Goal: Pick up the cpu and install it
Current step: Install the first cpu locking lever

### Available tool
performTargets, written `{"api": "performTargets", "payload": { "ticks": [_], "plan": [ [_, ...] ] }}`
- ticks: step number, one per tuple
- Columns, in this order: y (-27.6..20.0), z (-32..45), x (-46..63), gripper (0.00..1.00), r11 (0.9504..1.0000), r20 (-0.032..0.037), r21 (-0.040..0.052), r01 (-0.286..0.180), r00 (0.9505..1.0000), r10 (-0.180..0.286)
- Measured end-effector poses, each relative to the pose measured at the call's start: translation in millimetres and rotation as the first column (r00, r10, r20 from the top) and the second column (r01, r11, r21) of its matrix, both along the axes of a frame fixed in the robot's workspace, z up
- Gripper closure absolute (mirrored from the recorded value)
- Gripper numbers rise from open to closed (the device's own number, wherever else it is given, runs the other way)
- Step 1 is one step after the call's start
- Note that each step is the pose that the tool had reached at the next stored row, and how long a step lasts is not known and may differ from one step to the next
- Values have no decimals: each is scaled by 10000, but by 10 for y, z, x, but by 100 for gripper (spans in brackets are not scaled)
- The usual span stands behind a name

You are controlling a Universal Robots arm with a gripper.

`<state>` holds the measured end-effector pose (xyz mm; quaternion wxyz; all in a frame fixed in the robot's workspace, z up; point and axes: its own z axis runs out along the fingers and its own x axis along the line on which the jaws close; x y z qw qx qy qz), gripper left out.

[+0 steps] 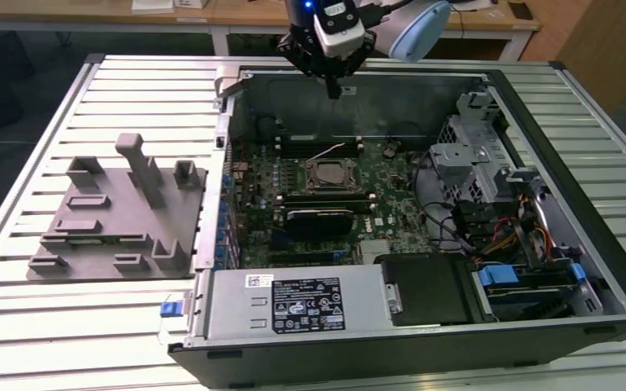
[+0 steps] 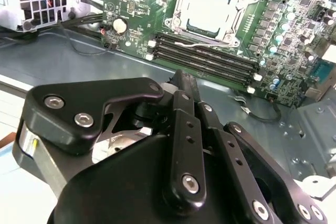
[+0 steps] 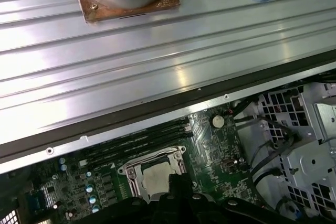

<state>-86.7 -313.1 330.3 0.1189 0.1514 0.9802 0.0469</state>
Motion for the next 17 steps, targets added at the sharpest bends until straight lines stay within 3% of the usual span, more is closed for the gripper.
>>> {"api": "performTargets", "payload": {
  "ticks": [11, 17],
  "plan": [
    [0, -201, 0, 89, 10000, -17, -5, 0, 10000, 0],
    [0, -309, 0, 89, 10000, -78, -8, 0, 10000, 0]
  ]
}}
